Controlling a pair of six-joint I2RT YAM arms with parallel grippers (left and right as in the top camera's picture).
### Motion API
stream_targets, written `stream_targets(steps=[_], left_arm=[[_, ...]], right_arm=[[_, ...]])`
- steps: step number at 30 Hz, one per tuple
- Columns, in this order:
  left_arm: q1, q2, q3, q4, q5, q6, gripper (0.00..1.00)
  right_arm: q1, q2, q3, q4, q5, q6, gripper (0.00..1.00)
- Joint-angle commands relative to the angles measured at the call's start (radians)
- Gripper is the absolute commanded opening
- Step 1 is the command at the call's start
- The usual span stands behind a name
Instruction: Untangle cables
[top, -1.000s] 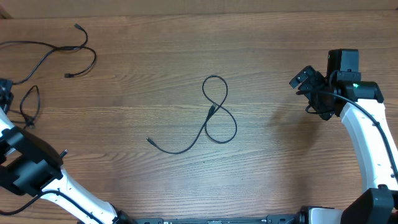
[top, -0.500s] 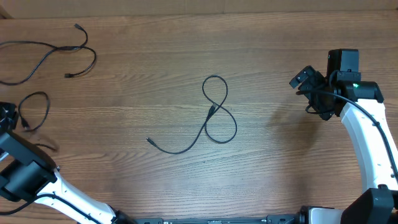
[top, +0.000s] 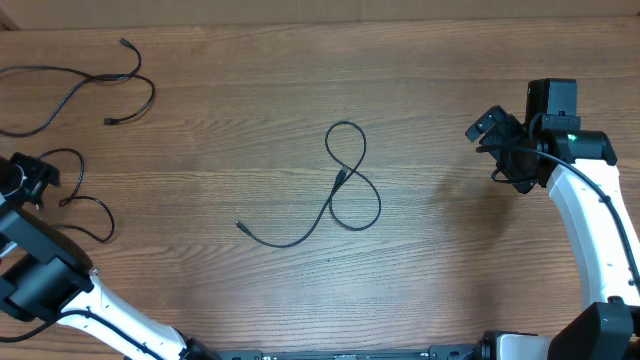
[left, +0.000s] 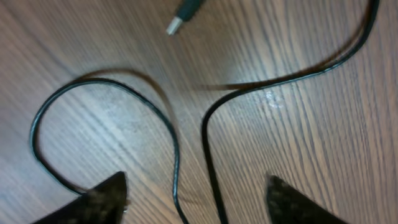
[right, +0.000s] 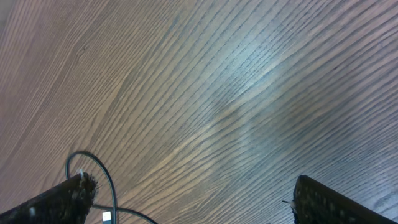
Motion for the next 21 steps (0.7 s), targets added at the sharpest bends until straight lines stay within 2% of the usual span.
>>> stream_targets(steps=[1,5,13,21], left_arm=[[-0.022,0.010,-0.051,0.013,0.010,0.043,0.86],[-0.022,0.011,-0.078,0.013,-0.047,-0.060,1.00],[-0.026,0.011,-0.175,0.085,-0.046,-0.058,1.00],[-0.024,0.011,-0.323,0.253,-0.046,-0.059,1.00]], right_arm=[[-0.006,-0.014,0.002,0.005,0.009,-0.001,1.00],[-0.006,-0.014,0.002,0.005,0.009,-0.001,1.00],[-0.006,-0.014,0.002,0.005,0.009,-0.001,1.00],[-0.006,-0.014,0.002,0.005,0.009,-0.001,1.00]])
